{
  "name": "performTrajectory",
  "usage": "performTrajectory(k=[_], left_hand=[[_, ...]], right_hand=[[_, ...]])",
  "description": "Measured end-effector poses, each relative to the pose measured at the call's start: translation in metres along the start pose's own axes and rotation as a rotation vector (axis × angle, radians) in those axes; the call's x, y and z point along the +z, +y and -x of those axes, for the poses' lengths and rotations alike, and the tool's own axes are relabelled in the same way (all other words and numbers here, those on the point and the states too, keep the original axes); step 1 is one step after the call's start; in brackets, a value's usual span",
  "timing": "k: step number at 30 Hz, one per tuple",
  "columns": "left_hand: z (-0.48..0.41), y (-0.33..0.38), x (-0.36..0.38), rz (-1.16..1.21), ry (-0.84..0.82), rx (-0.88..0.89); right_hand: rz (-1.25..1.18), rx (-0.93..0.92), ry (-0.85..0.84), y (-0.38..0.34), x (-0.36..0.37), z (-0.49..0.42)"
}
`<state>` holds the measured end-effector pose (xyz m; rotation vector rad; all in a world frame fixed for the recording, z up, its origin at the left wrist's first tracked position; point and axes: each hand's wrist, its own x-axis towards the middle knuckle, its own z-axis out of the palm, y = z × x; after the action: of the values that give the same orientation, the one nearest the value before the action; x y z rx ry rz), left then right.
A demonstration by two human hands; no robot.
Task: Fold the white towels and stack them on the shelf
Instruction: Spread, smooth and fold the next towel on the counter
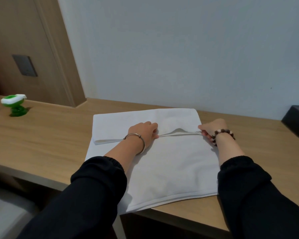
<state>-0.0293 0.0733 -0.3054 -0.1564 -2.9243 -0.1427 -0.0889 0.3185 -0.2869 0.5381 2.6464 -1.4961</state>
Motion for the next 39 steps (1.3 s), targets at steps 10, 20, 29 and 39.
performTrajectory(k=[10,20,29,39], left_hand=[[0.005,-0.005,-0.005,0.102,0.014,-0.001],[0.006,-0.006,-0.004,0.061,-0.003,0.034],[0.006,-0.005,-0.001,0.048,0.004,0.033],[0.008,-0.003,-0.003,0.042,0.013,0.049]], right_hand=[[0.163,-0.051,-0.021,0.0,0.002,0.006],[0.226,-0.072,-0.038,-0.005,-0.002,0.011],[0.457,-0.171,0.013,-0.006,0.002,0.013],[0.571,-0.183,-0.001,-0.008,0.004,0.015]])
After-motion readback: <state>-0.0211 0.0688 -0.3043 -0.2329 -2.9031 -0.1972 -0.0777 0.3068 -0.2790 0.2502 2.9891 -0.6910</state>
